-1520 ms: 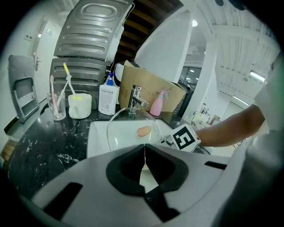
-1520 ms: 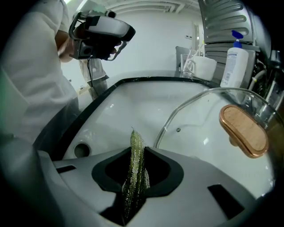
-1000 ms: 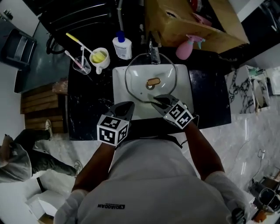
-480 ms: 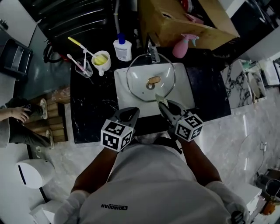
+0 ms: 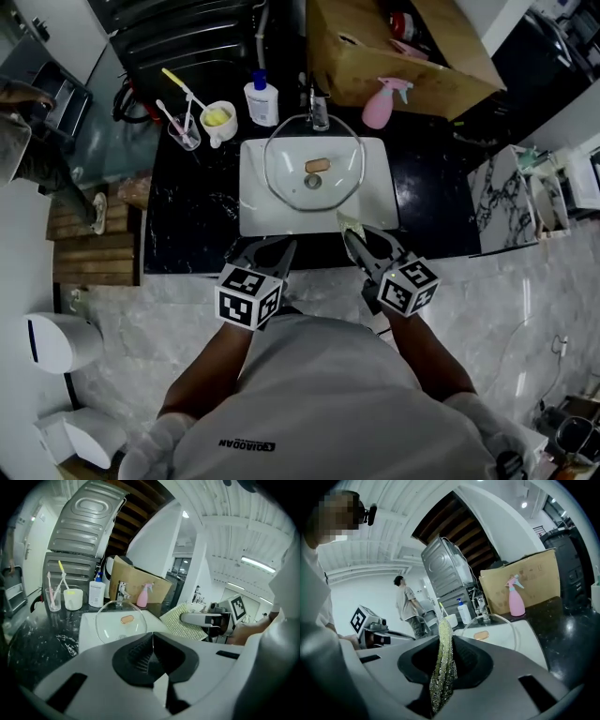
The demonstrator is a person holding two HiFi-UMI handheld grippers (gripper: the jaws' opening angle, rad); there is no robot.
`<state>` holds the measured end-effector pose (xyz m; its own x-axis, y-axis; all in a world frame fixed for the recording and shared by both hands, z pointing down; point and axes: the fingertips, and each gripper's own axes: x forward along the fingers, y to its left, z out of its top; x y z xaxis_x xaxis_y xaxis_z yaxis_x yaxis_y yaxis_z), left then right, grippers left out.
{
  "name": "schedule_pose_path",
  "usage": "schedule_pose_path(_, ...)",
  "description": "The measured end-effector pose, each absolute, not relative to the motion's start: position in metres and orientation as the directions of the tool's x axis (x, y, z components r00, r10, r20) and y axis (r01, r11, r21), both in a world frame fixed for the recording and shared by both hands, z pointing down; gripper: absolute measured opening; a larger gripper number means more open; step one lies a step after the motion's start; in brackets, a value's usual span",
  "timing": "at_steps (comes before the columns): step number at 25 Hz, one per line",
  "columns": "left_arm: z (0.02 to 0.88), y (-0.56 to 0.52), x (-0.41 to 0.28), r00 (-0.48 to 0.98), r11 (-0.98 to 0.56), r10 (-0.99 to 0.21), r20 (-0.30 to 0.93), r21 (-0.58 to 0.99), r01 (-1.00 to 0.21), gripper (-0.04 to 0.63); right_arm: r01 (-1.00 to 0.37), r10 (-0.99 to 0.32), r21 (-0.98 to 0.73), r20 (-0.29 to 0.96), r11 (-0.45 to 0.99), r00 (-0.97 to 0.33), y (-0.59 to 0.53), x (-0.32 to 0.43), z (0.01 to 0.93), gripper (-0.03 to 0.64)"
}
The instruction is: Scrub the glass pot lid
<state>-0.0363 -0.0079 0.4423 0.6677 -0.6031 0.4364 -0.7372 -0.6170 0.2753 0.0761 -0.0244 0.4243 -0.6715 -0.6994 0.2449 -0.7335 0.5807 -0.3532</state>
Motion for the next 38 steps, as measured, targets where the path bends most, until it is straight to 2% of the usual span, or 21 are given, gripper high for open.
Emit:
schedule_pose_path(6,0.441,0.055,0.015,0.633,-0.575,-0.649,0.422,0.272,-0.771,0.015,-0.691,-0.655,-0.342,0.233,0.637,-0.719,0.041,0.119,0.417,0.087)
schedule_pose_path(14,0.462,0.135,0.059,0.599,-0.526,-0.648,0.47,0.292,-0.798,0.015,-0.673,-0.631,-0.347,0.241,0.653,-0.737,0.101,0.165,0.425,0.087)
schedule_pose_path(38,0.431,0.14,0.065,0.58,-0.553,-0.68,0.45,0.206,-0.808,0.015,-0.689,-0.661,-0.33,0.211,0.645,-0.72,0.124,0.179,0.414,0.087)
